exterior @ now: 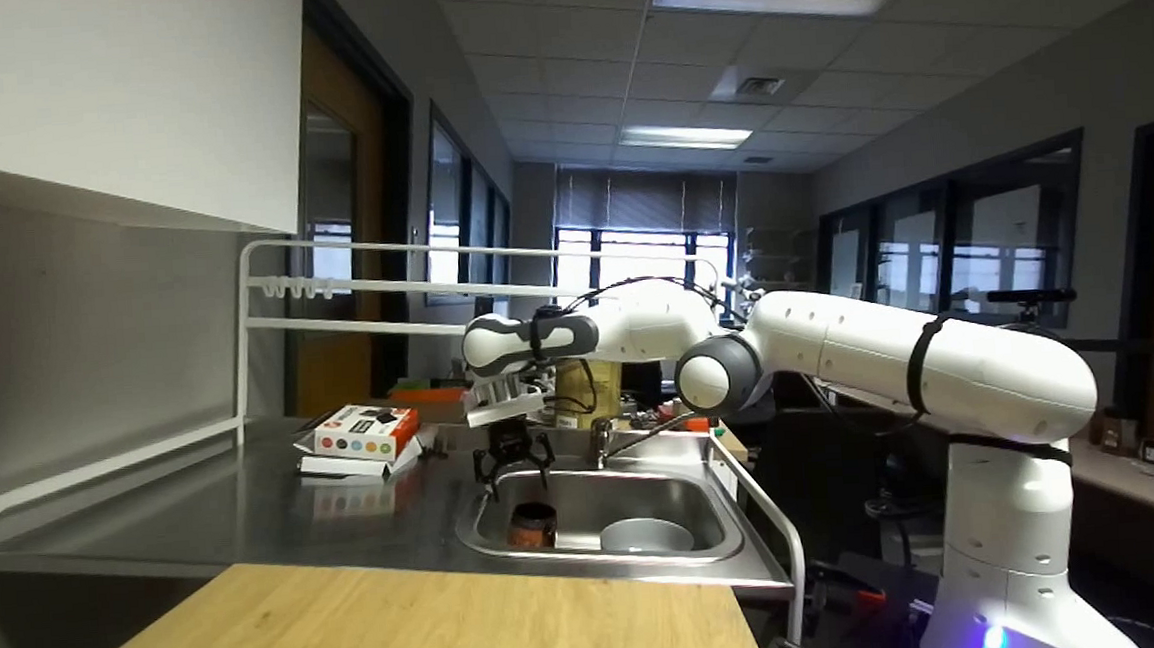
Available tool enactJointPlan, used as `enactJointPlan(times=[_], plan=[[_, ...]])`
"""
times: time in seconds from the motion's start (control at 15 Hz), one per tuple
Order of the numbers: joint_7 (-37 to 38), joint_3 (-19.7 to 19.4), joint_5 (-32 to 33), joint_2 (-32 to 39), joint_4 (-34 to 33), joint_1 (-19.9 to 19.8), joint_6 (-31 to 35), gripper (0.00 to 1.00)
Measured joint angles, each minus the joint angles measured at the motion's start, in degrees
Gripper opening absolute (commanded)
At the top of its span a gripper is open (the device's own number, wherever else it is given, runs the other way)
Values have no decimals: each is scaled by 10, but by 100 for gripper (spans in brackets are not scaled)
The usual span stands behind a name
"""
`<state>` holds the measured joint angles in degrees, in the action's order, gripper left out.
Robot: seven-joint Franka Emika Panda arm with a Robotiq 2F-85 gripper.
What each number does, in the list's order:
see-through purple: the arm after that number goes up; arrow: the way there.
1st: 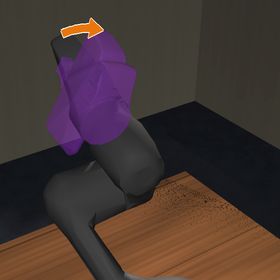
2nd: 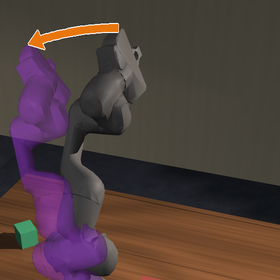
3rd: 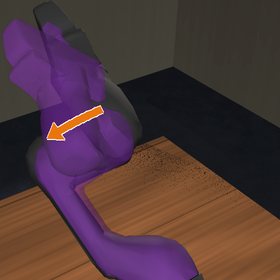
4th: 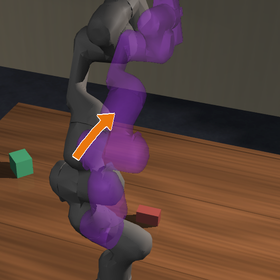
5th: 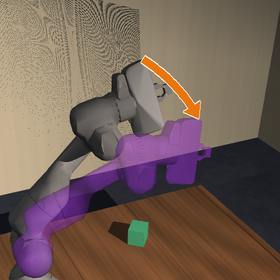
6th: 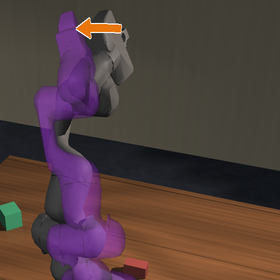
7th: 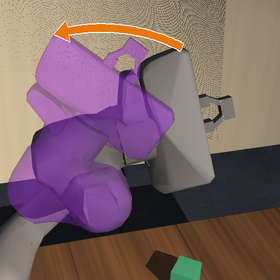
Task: Place the brown mug in the sink
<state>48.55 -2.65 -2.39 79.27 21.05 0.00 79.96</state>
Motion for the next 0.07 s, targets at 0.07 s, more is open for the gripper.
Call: enactJointPlan(times=[0.07], plan=[[-4, 0, 1, -1, 0, 3, -1, 100]])
